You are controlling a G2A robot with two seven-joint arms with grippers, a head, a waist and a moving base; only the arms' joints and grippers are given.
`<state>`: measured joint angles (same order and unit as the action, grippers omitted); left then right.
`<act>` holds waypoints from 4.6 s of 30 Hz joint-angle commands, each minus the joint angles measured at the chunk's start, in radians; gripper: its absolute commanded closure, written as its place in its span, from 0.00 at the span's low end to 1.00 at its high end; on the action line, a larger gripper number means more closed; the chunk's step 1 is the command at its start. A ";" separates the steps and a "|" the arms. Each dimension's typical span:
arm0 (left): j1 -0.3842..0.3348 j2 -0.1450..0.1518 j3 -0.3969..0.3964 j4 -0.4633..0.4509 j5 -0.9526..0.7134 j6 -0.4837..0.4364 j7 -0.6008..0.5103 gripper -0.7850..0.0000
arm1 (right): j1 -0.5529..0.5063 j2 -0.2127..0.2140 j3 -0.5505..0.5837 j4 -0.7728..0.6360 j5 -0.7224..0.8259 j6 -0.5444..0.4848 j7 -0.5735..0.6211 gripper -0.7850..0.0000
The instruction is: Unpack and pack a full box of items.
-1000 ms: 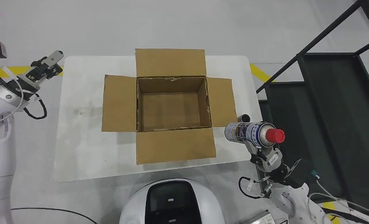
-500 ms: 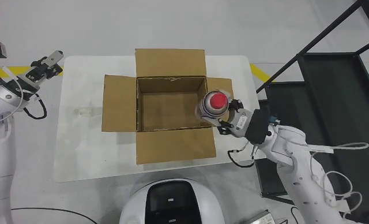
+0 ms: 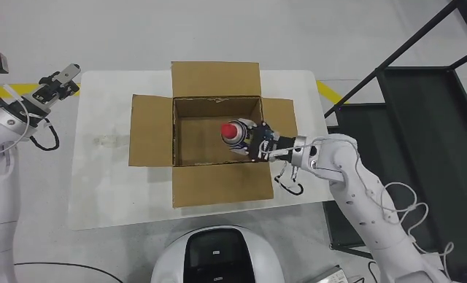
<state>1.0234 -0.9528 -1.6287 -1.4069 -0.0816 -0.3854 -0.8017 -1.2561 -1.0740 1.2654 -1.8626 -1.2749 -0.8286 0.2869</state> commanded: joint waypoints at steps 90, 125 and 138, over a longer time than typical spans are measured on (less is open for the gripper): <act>0.000 0.000 0.000 0.000 0.000 0.000 0.000 0.00 | -0.305 0.013 0.321 0.662 -0.052 0.320 -0.547 0.00; 0.000 0.000 0.000 0.000 0.000 0.000 0.000 0.00 | -0.190 0.000 0.253 0.901 -0.029 0.339 -0.497 0.51; 0.000 0.000 0.000 0.000 0.000 0.000 0.000 0.00 | -0.158 -0.006 0.215 0.944 -0.082 0.394 -0.517 0.69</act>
<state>1.0234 -0.9528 -1.6287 -1.4069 -0.0816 -0.3854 -0.8017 -1.4163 -1.0798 1.4818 -0.9221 -1.3557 -0.4350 -0.2277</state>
